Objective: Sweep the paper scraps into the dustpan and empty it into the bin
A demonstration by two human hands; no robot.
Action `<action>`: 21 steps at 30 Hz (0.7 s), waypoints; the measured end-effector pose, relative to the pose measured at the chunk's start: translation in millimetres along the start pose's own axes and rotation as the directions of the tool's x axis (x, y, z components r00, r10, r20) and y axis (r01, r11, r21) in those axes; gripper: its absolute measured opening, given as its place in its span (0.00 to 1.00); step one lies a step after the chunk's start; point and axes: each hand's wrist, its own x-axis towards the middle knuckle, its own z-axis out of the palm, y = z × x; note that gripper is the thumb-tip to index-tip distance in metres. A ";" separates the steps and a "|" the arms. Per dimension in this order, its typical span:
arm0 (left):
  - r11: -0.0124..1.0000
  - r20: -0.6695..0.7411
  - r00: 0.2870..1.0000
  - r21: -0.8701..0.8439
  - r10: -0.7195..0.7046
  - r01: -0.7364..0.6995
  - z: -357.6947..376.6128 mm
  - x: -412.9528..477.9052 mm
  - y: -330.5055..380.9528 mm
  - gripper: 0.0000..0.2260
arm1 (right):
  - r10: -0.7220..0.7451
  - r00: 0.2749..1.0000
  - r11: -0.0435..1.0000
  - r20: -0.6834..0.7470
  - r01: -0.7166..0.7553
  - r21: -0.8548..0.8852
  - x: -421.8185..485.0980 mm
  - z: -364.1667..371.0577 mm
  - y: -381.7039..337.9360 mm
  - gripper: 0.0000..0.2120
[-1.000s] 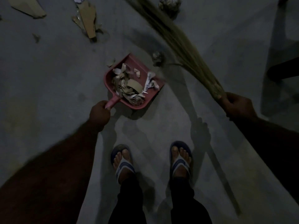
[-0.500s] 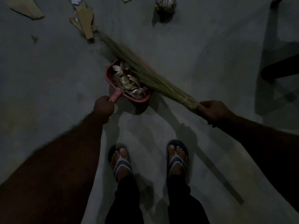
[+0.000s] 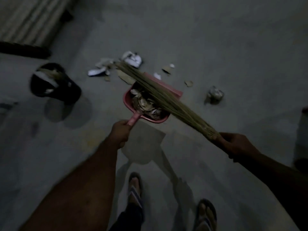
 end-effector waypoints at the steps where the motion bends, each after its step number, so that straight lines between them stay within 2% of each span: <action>1: 1.000 -0.009 1.000 -0.009 0.000 0.000 -19.7 9.4 8.3 0.09 | -0.020 1.000 1.000 -0.003 0.020 -0.010 4.3 -3.2 -27.1 0.14; 3: 0.999 -0.042 0.999 -0.032 0.010 -0.011 -64.5 33.8 16.4 0.10 | -0.066 0.998 0.997 0.008 0.066 -0.047 19.9 1.9 -85.9 0.18; 5: 0.999 -0.086 0.996 -0.052 -0.015 0.010 -108.6 59.9 18.1 0.08 | -0.111 0.993 0.989 0.039 0.114 -0.094 42.6 19.8 -143.6 0.27; 6: 0.996 -0.101 0.994 -0.082 -0.030 0.021 -131.6 74.7 18.4 0.08 | -0.135 0.989 0.982 0.060 0.142 -0.122 55.3 33.7 -172.5 0.29; 9: 0.991 -0.143 0.987 -0.127 -0.069 0.051 -211.9 125.7 12.3 0.10 | -0.195 0.975 0.954 0.108 0.214 -0.208 97.2 90.6 -259.2 0.23; 13: 0.988 -0.257 0.960 -0.134 -0.114 0.081 -339.6 170.7 6.0 0.11 | -0.249 0.947 0.925 0.205 0.296 -0.240 125.3 184.4 -383.7 0.22; 17: 0.997 -0.359 0.931 0.015 -0.065 0.075 -465.7 212.2 17.1 0.06 | -0.293 0.932 0.925 0.213 0.333 -0.182 142.6 260.6 -487.8 0.19; 21: 0.956 -0.399 0.913 0.291 0.085 0.039 -549.8 255.2 42.0 0.15 | -0.289 0.938 0.929 0.191 0.323 -0.181 154.3 300.7 -558.6 0.18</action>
